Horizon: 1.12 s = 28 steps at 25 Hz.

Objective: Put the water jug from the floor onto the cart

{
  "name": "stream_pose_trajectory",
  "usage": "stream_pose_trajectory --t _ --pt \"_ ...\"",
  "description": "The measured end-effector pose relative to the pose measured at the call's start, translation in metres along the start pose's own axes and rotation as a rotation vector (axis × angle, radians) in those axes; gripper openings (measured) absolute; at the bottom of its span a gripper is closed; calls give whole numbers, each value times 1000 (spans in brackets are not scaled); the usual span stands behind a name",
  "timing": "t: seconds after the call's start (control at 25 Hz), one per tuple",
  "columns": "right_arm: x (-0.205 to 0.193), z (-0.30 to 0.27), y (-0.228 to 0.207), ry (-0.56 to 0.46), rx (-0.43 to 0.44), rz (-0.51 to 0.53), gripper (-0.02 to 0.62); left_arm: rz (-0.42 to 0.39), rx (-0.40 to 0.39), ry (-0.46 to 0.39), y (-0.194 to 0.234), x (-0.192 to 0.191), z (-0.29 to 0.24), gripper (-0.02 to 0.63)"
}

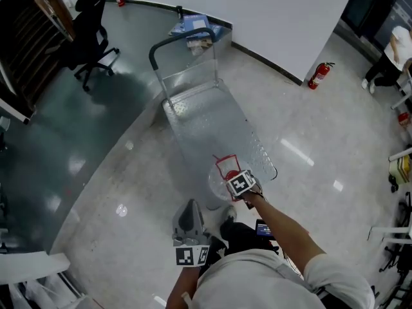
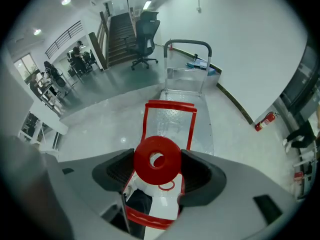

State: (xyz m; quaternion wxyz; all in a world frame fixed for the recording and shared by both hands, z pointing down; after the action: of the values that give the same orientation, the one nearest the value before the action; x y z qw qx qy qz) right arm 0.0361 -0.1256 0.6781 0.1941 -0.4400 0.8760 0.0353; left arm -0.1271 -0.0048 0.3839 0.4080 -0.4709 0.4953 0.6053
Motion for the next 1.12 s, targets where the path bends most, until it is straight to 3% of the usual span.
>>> stream_pose_trajectory --t 0.44,1.12 --pt "43 -47 -45 21 2 -19 295 -23 13 45 12 -4 -52 3" --pt "21 -92 -49 89 11 -68 295 -4 7 101 49 -20 -87 3"
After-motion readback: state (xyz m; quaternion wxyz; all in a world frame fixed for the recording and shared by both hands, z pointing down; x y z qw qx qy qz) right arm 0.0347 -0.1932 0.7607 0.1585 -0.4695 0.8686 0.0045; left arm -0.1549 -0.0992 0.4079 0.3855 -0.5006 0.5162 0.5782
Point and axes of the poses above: the fingertips, and each gripper's own axes: z backward along the fingers, y to its left, x out of its top, the point moved 2 cm from there along z, backward along the fingers, and after that the axes turned 2 degrees about x, right-handed, at the moved point
